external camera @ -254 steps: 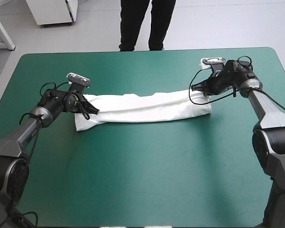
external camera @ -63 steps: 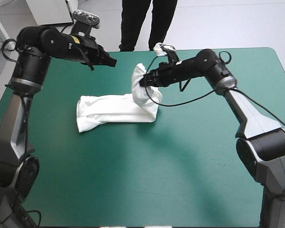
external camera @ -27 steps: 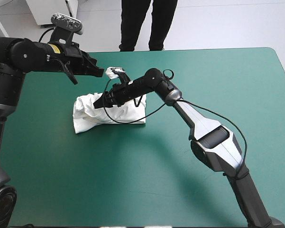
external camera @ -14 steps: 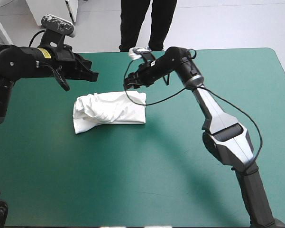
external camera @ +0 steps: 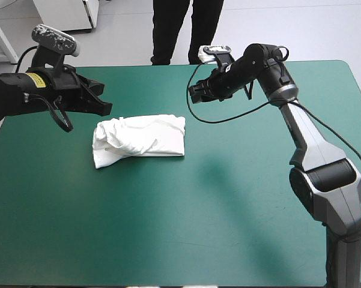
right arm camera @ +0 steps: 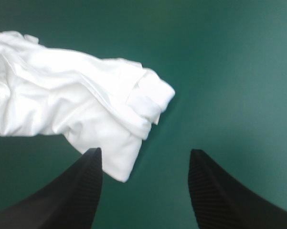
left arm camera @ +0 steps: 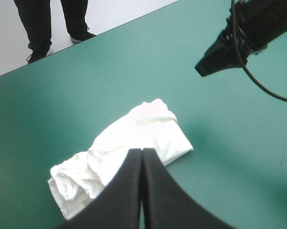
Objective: Fold the cloth
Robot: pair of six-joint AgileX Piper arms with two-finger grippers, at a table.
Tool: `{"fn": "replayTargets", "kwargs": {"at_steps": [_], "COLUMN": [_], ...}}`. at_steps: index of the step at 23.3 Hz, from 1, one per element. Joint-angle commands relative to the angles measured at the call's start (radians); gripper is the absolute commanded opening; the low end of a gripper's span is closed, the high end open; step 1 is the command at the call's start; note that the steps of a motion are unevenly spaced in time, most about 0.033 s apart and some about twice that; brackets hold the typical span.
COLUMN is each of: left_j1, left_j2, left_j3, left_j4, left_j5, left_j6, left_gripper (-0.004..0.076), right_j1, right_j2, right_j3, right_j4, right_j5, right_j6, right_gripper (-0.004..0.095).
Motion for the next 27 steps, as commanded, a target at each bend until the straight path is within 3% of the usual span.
{"fn": "replayTargets", "kwargs": {"at_steps": [1, 4, 13, 18, 27], "left_j1": [-0.001, -0.001, -0.001, -0.001, -0.001], "left_j2": [-0.029, -0.029, -0.029, -0.029, -0.029], "left_j3": [-0.017, -0.012, -0.011, -0.011, -0.011], "left_j4": [-0.047, -0.064, -0.095, -0.118, -0.13], "left_j5": [0.027, 0.027, 0.027, 0.027, 0.027], "left_j6": [-0.004, 0.014, 0.044, 0.044, 0.044], "left_gripper": [-0.0022, -0.0009, 0.018, 0.0267, 0.0275], "right_j1": [-0.005, -0.005, -0.001, 0.014, 0.018], "right_j2": [-0.108, -0.08, 0.075, 0.122, 0.225], "right_j3": [0.142, 0.204, 0.202, 0.146, 0.053], "right_j4": [0.03, 0.125, 0.322, 0.361, 0.382], "right_j5": [0.006, 0.004, -0.017, -0.05, -0.07], "right_j6": [-0.017, -0.065, -0.161, -0.187, -0.178], "right_gripper": [0.0524, 0.0524, 0.0523, 0.0524, 0.0524]}}
